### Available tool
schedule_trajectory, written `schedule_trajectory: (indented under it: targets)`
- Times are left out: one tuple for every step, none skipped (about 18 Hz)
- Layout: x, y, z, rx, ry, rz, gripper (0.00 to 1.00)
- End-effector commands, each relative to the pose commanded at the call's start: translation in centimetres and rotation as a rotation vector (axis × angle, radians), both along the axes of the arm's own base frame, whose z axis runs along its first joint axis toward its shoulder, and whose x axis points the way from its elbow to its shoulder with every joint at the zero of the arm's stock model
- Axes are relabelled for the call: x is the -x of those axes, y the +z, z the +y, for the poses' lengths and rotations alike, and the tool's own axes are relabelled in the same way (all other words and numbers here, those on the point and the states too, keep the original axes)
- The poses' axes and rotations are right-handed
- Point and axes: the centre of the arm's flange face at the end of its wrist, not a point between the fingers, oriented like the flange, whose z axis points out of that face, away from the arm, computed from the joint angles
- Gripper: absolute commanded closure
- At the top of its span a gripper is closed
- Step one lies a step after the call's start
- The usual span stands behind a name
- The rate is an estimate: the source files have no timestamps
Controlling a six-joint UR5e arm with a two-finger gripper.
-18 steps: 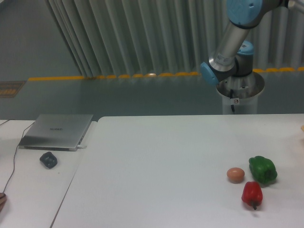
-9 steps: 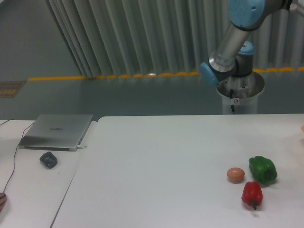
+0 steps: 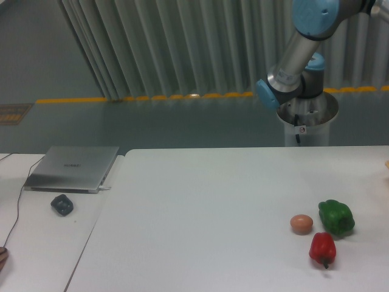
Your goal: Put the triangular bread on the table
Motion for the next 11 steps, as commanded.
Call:
schedule_trajectory:
  targets:
    - [-0.08,-0.2,-0.03,0.001,0.002,-0.003,0.0]
    - [-0.08,-0.2,-0.03,0.001,0.0,-0.003,0.0]
    - [-0.08,-0.2,-0.03,0.001,0.0,-0.003,0.0]
    - [-0.06,-0.31,-0.02,0.001,0.0,-0.004,0.0]
    - [-0.06,-0.31,-0.02,0.001,0.0,-0.004,0.0]
    - [0.0,-0.62,0.0,0.003,0.0,-0.009,0.0]
    - [0.04,-0.83,0.01,0.004,-0.002,-0.012,0.0]
    - [0.06,-1.11,-0.03,0.009,-0.003,-0.014,0.0]
    - [0.12,-0.95,-0.15,0.021,-0.004,-0.007,0.0]
    - [0.15,-0.95,-0.24,0.03,-0.003,-0.005,0.0]
    - [0.18,-1.06,-0.29,0.037,-0.003,-0.004,0.0]
